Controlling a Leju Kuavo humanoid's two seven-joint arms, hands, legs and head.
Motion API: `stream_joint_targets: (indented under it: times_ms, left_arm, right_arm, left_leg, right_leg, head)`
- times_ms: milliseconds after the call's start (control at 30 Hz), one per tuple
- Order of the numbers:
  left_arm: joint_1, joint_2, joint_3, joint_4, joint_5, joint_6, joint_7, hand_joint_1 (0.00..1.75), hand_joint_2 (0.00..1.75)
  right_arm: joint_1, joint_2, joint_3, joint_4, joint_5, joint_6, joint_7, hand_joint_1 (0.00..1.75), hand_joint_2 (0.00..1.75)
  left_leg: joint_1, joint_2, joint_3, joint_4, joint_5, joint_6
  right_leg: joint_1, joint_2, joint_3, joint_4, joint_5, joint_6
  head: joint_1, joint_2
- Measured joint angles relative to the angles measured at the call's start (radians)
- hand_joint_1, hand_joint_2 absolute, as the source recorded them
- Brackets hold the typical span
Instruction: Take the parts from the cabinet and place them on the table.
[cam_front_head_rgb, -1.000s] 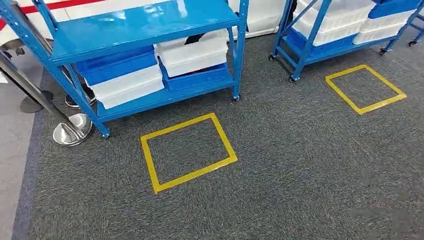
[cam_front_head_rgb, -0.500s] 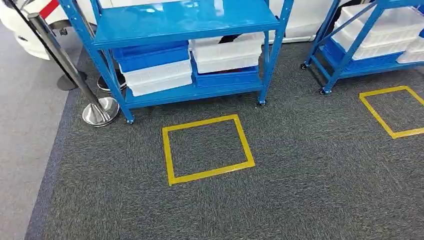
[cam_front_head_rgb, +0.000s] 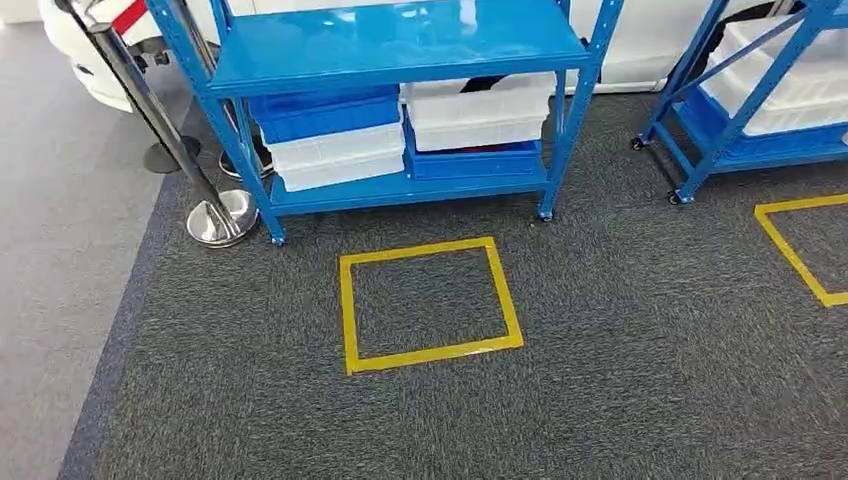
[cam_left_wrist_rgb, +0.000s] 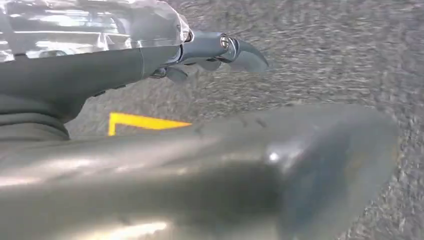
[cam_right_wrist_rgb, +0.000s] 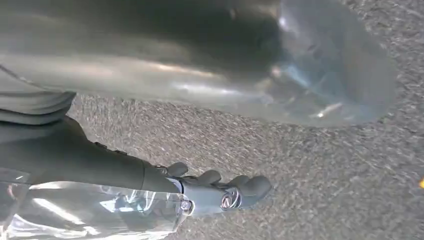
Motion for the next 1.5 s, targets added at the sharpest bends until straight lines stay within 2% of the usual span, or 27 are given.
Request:
stream_joint_targets:
  times_ms: [33, 133, 200, 300, 333, 367, 433, 467, 533, 567, 633, 700, 733, 767, 800, 833, 867, 933, 1000, 1067, 1167, 1200, 1233, 1333, 1400, 1467, 1500]
  left_arm:
    - [-0.001, 0.0, 0.002, 0.0, -0.001, 0.004, 0.0, 0.0, 0.0]
    - [0.002, -0.001, 0.008, 0.0, -0.002, 0.011, 0.007, 0.0, 0.0]
    - [0.009, -0.002, 0.011, 0.0, -0.002, 0.011, 0.013, 0.0, 0.0]
    - [0.018, -0.003, 0.016, 0.0, -0.003, 0.014, 0.019, 0.0, 0.0]
    - [0.019, -0.003, 0.018, 0.0, -0.005, 0.015, 0.022, 0.0, 0.0]
    - [0.018, -0.003, 0.018, 0.0, -0.009, 0.019, 0.022, 0.0, 0.0]
    - [0.007, -0.003, 0.018, 0.0, -0.017, 0.025, 0.025, 0.0, 0.0]
    - [-0.001, -0.003, 0.018, 0.0, -0.018, 0.026, 0.025, 0.0, 0.0]
    - [-0.009, -0.004, 0.019, 0.0, -0.016, 0.023, 0.018, 0.0, 0.0]
    - [-0.015, -0.003, 0.019, 0.0, -0.016, 0.021, 0.01, 0.0, 0.0]
    - [-0.018, -0.005, 0.019, 0.0, -0.015, 0.014, -0.005, 0.0, 0.0]
    - [-0.013, -0.009, 0.019, 0.0, -0.012, 0.009, -0.019, 0.0, 0.0]
    - [-0.009, -0.011, 0.019, 0.0, -0.011, 0.006, -0.024, 0.0, 0.0]
    - [-0.004, -0.012, 0.019, 0.0, -0.007, 0.005, -0.027, 0.0, 0.0]
    - [-0.001, -0.013, 0.02, 0.0, -0.001, 0.003, -0.03, 0.0, 0.0]
    - [0.006, -0.012, 0.021, 0.0, -0.002, 0.003, -0.032, 0.0, 0.0]
    - [0.004, -0.012, 0.021, 0.0, -0.002, 0.003, -0.033, 0.0, 0.0]
    - [0.002, -0.011, 0.021, 0.0, -0.006, 0.003, -0.032, 0.0, 0.0]
    - [-0.001, -0.01, 0.021, 0.0, -0.021, 0.002, -0.027, 0.0, 0.0]
    - [-0.003, -0.01, 0.021, 0.0, -0.021, -0.002, -0.023, 0.0, 0.0]
    - [-0.003, -0.01, 0.02, 0.0, -0.02, -0.007, -0.016, 0.0, 0.0]
    - [-0.001, -0.01, 0.02, 0.0, -0.019, -0.007, -0.014, 0.0, 0.0]
    - [0.0, -0.01, 0.02, 0.0, -0.018, -0.007, -0.013, 0.0, 0.0]
    - [0.001, -0.01, 0.021, 0.0, -0.017, -0.002, -0.006, 0.0, 0.0]
    - [-0.002, -0.01, 0.021, 0.0, -0.019, 0.003, -0.005, 0.0, 0.0]
    - [0.002, -0.01, 0.021, 0.0, -0.021, 0.005, -0.005, 0.0, 0.0]
    - [0.004, -0.01, 0.021, 0.0, -0.021, 0.005, -0.005, 0.0, 0.0]
  right_arm:
    - [0.002, 0.0, 0.0, 0.0, 0.0, -0.001, 0.0, 0.0, 0.0]
    - [0.005, 0.0, 0.0, 0.002, 0.0, -0.001, 0.001, 0.0, 0.0]
    - [0.012, 0.0, 0.0, 0.003, 0.0, -0.002, 0.001, 0.0, 0.0]
    - [0.02, 0.0, -0.002, 0.006, -0.001, -0.001, 0.002, 0.0, 0.0]
    - [0.021, 0.0, -0.003, 0.011, -0.002, 0.001, 0.004, 0.0, 0.0]
    - [0.015, 0.0, -0.004, 0.012, -0.002, 0.003, 0.005, 0.0, 0.0]
    - [0.007, 0.001, -0.007, 0.012, -0.001, 0.013, 0.009, 0.0, 0.0]
    - [-0.004, 0.003, -0.007, 0.012, 0.001, 0.017, 0.01, 0.0, 0.0]
    - [-0.022, 0.003, -0.009, 0.011, 0.006, 0.027, 0.013, 0.0, 0.0]
    - [-0.024, 0.003, -0.009, 0.011, 0.009, 0.032, 0.013, 0.0, 0.0]
    - [-0.028, 0.002, -0.009, 0.011, 0.016, 0.034, 0.003, 0.0, 0.0]
    - [-0.022, 0.0, -0.009, 0.012, 0.016, 0.031, -0.006, 0.0, 0.0]
    - [-0.014, -0.002, -0.009, 0.012, 0.016, 0.029, -0.009, 0.0, 0.0]
    - [-0.007, -0.003, -0.009, 0.012, 0.016, 0.027, -0.012, 0.0, 0.0]
    - [-0.001, -0.005, -0.009, 0.012, 0.016, 0.026, -0.014, 0.0, 0.0]
    - [0.006, -0.005, -0.009, 0.014, 0.016, 0.023, -0.014, 0.0, 0.0]
    - [0.008, -0.005, -0.009, 0.016, 0.016, 0.02, -0.014, 0.0, 0.0]
    - [0.009, -0.005, -0.009, 0.015, 0.017, 0.015, -0.013, 0.0, 0.0]
    - [0.007, -0.004, -0.009, 0.015, 0.015, 0.01, -0.014, 0.0, 0.0]
    - [0.009, -0.005, -0.013, 0.016, 0.009, 0.004, -0.014, 0.0, 0.0]
    - [0.011, -0.005, -0.016, 0.016, 0.012, 0.003, -0.015, 0.0, 0.0]
    - [0.012, -0.005, -0.016, 0.016, 0.016, 0.004, -0.014, 0.0, 0.0]
    - [0.012, -0.004, -0.016, 0.017, 0.02, 0.005, -0.014, 0.0, 0.0]
    - [0.008, -0.001, -0.016, 0.018, 0.029, 0.013, -0.006, 0.0, 0.0]
    - [0.002, 0.0, -0.016, 0.018, 0.032, 0.016, -0.003, 0.0, 0.0]
    - [0.001, 0.004, -0.016, 0.018, 0.034, 0.016, 0.002, 0.0, 0.0]
    - [0.001, 0.004, -0.016, 0.018, 0.034, 0.015, 0.005, 0.0, 0.0]
  left_leg:
    - [0.0, 0.005, -0.02, 0.042, -0.007, -0.003]
    - [0.003, 0.007, -0.189, 0.278, -0.051, -0.01]
    - [0.003, 0.007, -0.256, 0.295, 0.015, -0.006]
    - [0.001, 0.009, -0.235, 0.058, 0.226, 0.02]
    - [-0.005, 0.011, -0.228, 0.087, 0.202, 0.026]
    - [-0.023, 0.014, -0.212, 0.068, 0.195, 0.036]
    - [-0.033, 0.013, -0.168, 0.03, 0.138, 0.053]
    - [-0.032, 0.013, -0.149, 0.018, 0.129, 0.057]
    - [-0.023, 0.012, -0.094, -0.021, 0.12, 0.064]
    - [-0.022, 0.012, -0.073, -0.034, 0.112, 0.072]
    - [-0.022, 0.005, -0.028, -0.051, 0.089, 0.073]
    - [-0.019, -0.005, 0.017, -0.053, 0.057, 0.071]
    - [-0.017, -0.009, 0.04, -0.053, 0.04, 0.066]
    - [-0.014, -0.011, 0.062, -0.053, 0.022, 0.061]
    - [-0.013, -0.011, 0.081, -0.052, 0.005, 0.056]
    - [-0.014, -0.009, 0.087, -0.051, -0.013, 0.05]
    - [-0.017, -0.013, 0.099, -0.033, -0.031, 0.045]
    - [-0.019, -0.01, 0.114, -0.032, -0.048, 0.029]
    - [-0.016, -0.009, 0.089, 0.007, -0.031, 0.02]
    - [-0.011, -0.001, 0.027, 0.123, -0.04, 0.01]
    - [-0.003, 0.002, -0.086, 0.272, -0.152, -0.003]
    - [-0.002, 0.003, -0.105, 0.275, -0.153, -0.004]
    - [-0.001, 0.005, -0.106, 0.243, -0.119, -0.004]
    - [0.0, 0.01, -0.054, 0.014, 0.067, 0.008]
    - [-0.012, 0.014, -0.063, 0.006, 0.025, 0.02]
    - [-0.01, 0.013, -0.061, -0.001, 0.06, 0.025]
    - [-0.007, 0.012, -0.059, -0.003, 0.064, 0.017]
  right_leg:
    - [0.0, -0.002, 0.017, -0.005, -0.01, -0.005]
    - [0.006, -0.006, 0.058, -0.012, -0.043, -0.014]
    - [0.01, -0.003, 0.094, -0.017, -0.072, -0.015]
    - [0.017, -0.001, 0.172, -0.039, -0.119, -0.012]
    - [0.014, -0.002, 0.183, -0.052, -0.127, -0.006]
    - [0.013, 0.002, 0.195, -0.06, -0.135, 0.008]
    - [0.005, -0.002, 0.228, -0.074, -0.137, 0.024]
    - [0.003, -0.002, 0.208, -0.027, -0.099, 0.032]
    - [0.001, 0.0, 0.104, 0.157, -0.016, 0.034]
    - [0.0, 0.0, 0.05, 0.221, -0.02, 0.033]
    - [-0.001, 0.0, -0.034, 0.265, -0.119, 0.04]
    - [-0.002, 0.0, -0.088, 0.241, -0.216, 0.053]
    - [-0.002, -0.001, -0.103, 0.202, -0.213, 0.056]
    - [-0.002, -0.001, -0.109, 0.149, -0.17, 0.057]
    - [-0.002, -0.001, -0.111, 0.085, -0.08, 0.054]
    - [-0.002, -0.003, -0.117, 0.021, 0.066, 0.049]
    - [0.003, -0.007, -0.123, 0.01, 0.112, 0.039]
    - [0.006, -0.002, -0.119, 0.024, 0.107, 0.018]
    - [0.003, 0.0, -0.107, 0.017, 0.1, 0.004]
    - [0.003, 0.0, -0.09, 0.007, 0.088, -0.008]
    - [0.006, 0.0, -0.072, 0.005, 0.069, -0.012]
    - [0.006, 0.001, -0.063, 0.005, 0.062, -0.011]
    - [0.006, 0.002, -0.054, 0.005, 0.056, -0.01]
    - [0.006, 0.002, -0.027, 0.003, 0.04, -0.001]
    - [0.007, 0.001, -0.032, 0.003, 0.042, 0.01]
    - [0.012, 0.0, -0.028, 0.004, 0.032, 0.018]
    - [0.015, -0.001, -0.026, 0.001, 0.034, -0.004]
  head:
    - [0.0, 0.0]
    - [0.0, 0.0]
    - [0.0, 0.0]
    - [0.0, 0.0]
    - [0.002, 0.0]
    - [0.002, 0.0]
    - [0.001, 0.0]
    - [0.002, 0.0]
    - [0.001, 0.0]
    - [0.001, 0.0]
    - [0.001, 0.0]
    - [0.001, 0.0]
    - [0.001, 0.0]
    - [0.001, 0.0]
    - [0.001, 0.0]
    - [0.002, 0.0]
    - [0.001, 0.0]
    - [0.002, 0.0]
    - [0.001, 0.0]
    - [0.001, 0.0]
    - [0.001, 0.0]
    - [0.001, 0.0]
    - [0.001, 0.0]
    - [0.001, 0.0]
    - [0.001, 0.0]
    - [0.001, 0.0]
    - [0.001, 0.0]
